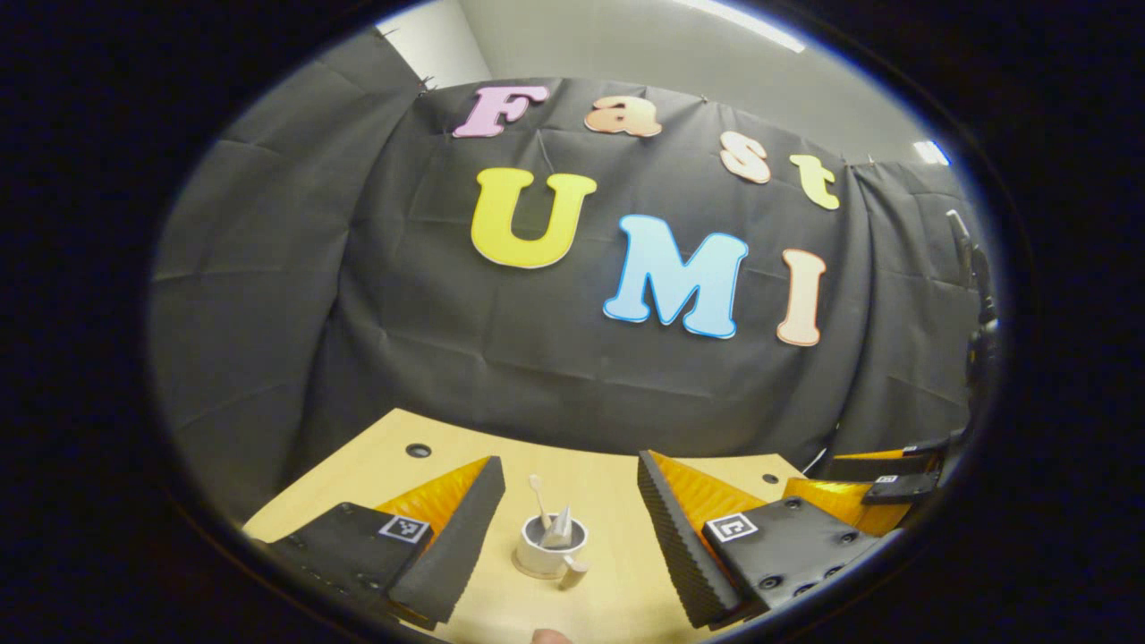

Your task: Put the toothbrush and toothpaste on the desktop into the cup, then pick up the cup and place it on the coaster on the desktop.

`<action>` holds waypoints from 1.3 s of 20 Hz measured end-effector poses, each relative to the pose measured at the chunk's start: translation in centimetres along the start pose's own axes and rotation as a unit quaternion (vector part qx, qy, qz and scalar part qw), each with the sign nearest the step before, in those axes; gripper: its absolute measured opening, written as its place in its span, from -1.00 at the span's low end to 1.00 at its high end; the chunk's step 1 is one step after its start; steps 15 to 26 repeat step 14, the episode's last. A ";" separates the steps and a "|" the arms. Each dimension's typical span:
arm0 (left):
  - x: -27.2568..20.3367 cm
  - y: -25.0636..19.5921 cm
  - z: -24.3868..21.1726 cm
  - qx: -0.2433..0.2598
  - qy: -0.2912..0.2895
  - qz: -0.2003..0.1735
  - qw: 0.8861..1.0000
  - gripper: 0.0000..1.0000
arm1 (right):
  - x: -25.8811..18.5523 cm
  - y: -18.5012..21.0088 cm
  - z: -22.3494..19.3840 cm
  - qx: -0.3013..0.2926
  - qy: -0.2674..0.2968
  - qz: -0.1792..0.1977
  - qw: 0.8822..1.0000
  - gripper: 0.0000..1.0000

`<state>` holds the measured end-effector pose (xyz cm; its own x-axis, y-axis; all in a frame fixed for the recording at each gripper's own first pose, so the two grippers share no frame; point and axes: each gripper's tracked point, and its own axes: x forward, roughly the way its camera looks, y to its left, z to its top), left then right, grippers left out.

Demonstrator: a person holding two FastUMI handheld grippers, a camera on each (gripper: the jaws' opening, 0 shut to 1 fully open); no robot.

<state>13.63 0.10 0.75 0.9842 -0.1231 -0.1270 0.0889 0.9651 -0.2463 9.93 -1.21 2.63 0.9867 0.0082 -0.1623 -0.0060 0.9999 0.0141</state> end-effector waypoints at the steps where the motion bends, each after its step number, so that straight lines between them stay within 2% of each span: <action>1: -0.3 -0.5 0.3 0.003 -0.005 0.000 1.000 0.92 | -0.5 -0.4 0.8 -0.005 -0.024 -0.002 1.000 0.76; 5: -1.7 -2.3 1.2 0.028 -0.026 0.004 0.999 0.92 | -2.4 -1.8 3.6 -0.019 -0.107 -0.012 0.994 0.75; 8: -2.7 -3.7 1.8 0.048 -0.043 0.007 0.998 0.92 | -3.5 -2.6 4.5 -0.036 -0.136 -0.015 0.990 0.76; 9: -3.0 -4.0 1.9 0.047 -0.046 0.009 0.998 0.92 | -3.7 -2.9 4.8 -0.044 -0.141 -0.018 0.989 0.67; 10: -3.1 -4.1 1.9 0.044 -0.048 0.010 0.998 0.92 | -3.9 -3.0 5.1 -0.050 -0.148 -0.016 0.988 0.75; 12: -3.6 -4.4 2.0 0.036 -0.050 0.014 0.998 0.92 | -4.5 -3.1 5.5 -0.059 -0.163 -0.016 0.985 0.74; 13: -3.7 -4.5 2.1 0.034 -0.051 0.016 0.998 0.92 | -4.8 -3.1 5.5 -0.063 -0.166 -0.016 0.984 0.67; 14: -3.8 -4.6 2.1 0.034 -0.052 0.017 0.998 0.92 | -5.0 -3.2 5.7 -0.067 -0.173 -0.016 0.983 0.74; 26: -3.8 -4.6 2.1 0.034 -0.052 0.017 0.998 0.92 | -5.0 -3.2 5.7 -0.067 -0.173 -0.016 0.983 0.74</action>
